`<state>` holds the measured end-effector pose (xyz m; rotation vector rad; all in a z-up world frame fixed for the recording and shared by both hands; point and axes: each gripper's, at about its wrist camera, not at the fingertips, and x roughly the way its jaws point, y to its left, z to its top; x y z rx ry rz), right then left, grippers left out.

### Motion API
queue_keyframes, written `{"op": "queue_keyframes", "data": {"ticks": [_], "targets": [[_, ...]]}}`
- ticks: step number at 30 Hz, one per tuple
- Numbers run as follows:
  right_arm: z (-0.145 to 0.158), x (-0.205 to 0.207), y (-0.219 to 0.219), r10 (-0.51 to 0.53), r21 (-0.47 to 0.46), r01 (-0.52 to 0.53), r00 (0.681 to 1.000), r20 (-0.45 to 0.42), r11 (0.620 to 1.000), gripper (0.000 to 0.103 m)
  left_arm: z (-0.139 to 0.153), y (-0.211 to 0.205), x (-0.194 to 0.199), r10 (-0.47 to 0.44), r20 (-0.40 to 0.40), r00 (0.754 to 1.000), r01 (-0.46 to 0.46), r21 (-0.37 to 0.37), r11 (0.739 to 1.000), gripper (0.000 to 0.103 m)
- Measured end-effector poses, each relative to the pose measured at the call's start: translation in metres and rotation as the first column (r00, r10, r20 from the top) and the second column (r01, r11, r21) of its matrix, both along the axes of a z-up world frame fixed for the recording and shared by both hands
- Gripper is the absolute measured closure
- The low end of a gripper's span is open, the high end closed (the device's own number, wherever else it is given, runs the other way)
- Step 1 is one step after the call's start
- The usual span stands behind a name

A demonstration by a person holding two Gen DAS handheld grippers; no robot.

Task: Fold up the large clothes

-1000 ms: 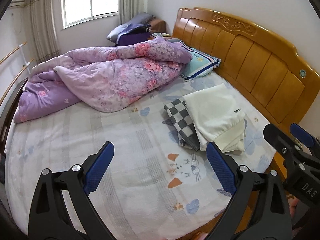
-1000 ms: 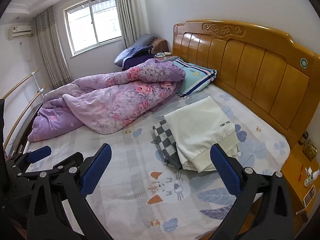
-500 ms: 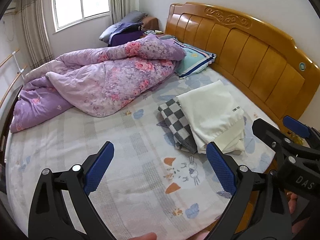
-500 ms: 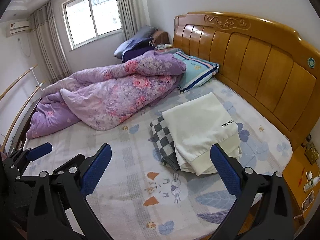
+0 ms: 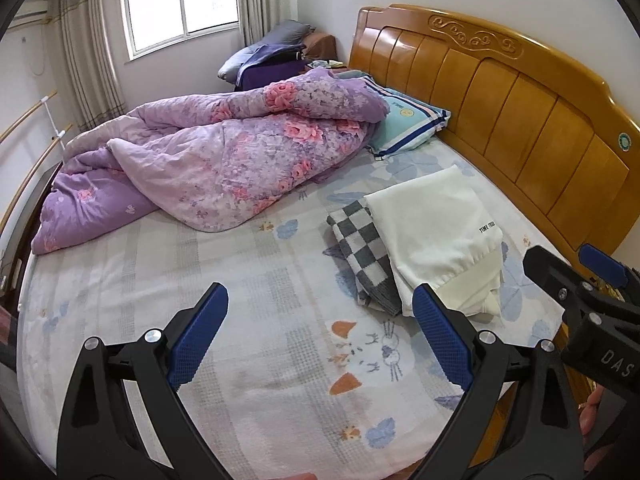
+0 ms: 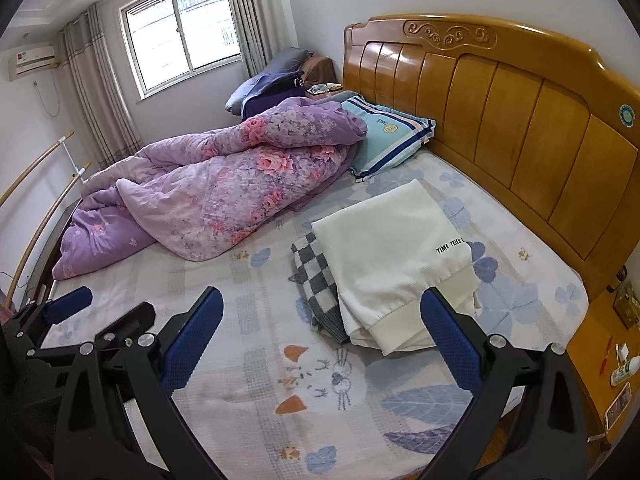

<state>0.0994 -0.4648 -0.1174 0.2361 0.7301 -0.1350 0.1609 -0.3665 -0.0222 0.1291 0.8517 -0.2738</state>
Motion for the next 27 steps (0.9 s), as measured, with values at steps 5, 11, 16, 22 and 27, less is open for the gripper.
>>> {"op": "queue_keyframes", "data": {"ticks": [5,11,16,22,27], "targets": [[-0.004,0.001,0.000,0.020,-0.006,-0.020,1.000,-0.007,1.000,0.008,0.002,-0.001,-0.001,0.009,0.014,1.000,-0.009,0.001,1.000,0.009],[-0.006,-0.002,-0.002,0.024,0.001,-0.024,1.000,-0.004,1.000,0.008,0.001,-0.004,0.000,0.003,0.011,1.000,-0.003,0.001,1.000,0.009],[-0.007,-0.003,-0.002,0.015,0.013,-0.015,1.000,-0.010,1.000,0.008,0.000,-0.005,-0.001,0.001,0.009,1.000,-0.001,0.005,1.000,0.009],[-0.010,-0.006,-0.001,0.006,0.017,-0.006,1.000,-0.017,1.000,0.008,-0.002,-0.004,-0.006,-0.013,0.001,1.000,0.013,0.015,1.000,0.009],[-0.009,-0.010,-0.002,-0.011,0.024,0.012,1.000,-0.013,1.000,0.008,-0.002,-0.003,-0.008,-0.025,0.005,1.000,0.025,0.008,1.000,0.009]]}}
